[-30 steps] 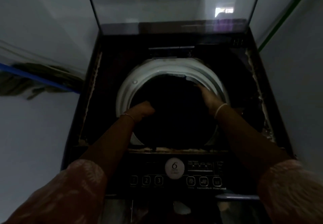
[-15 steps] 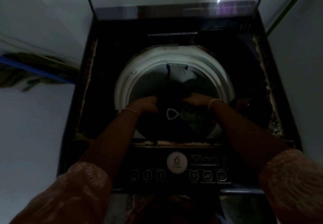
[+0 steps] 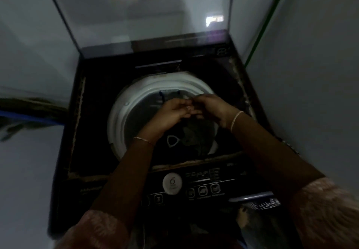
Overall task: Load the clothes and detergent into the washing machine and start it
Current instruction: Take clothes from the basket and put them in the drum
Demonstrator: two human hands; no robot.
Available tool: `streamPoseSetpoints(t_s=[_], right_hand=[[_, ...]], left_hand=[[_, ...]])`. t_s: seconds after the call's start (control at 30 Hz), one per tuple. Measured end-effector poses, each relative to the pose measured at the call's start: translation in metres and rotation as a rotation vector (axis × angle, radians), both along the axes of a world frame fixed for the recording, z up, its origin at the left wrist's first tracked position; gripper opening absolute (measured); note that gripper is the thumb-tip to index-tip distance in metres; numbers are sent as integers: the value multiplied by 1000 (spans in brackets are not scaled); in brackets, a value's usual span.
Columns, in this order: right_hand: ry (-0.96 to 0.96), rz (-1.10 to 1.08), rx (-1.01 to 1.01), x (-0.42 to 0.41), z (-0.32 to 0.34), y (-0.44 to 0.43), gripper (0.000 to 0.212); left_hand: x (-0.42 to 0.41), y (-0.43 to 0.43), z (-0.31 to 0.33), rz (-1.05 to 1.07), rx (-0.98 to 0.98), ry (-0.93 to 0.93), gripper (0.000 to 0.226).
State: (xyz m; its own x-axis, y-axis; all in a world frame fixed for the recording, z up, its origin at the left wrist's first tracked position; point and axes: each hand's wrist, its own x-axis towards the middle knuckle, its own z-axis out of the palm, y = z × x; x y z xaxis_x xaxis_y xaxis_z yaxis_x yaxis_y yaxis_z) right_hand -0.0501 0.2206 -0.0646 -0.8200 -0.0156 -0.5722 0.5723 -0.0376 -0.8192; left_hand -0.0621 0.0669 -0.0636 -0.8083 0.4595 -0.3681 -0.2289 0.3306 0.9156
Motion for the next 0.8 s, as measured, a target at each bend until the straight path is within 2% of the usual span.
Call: streamPoseSetpoints(t_s=[0.2,0.37,0.6,0.8], right_hand=[[55,-196,-133,51,56,99,22],[88,-368,-189,111,78,185,27],[1,-635,-301,186,42,280,28],[-153,-754,-308,229,-10,346,24]], left_hand=[[25,100,42,-85,166,-46,23],[56,184,63,-265,171,-21,25],[112,299,44,-406,70,-148,24],[148,382,2,-316,5,-381,11]])
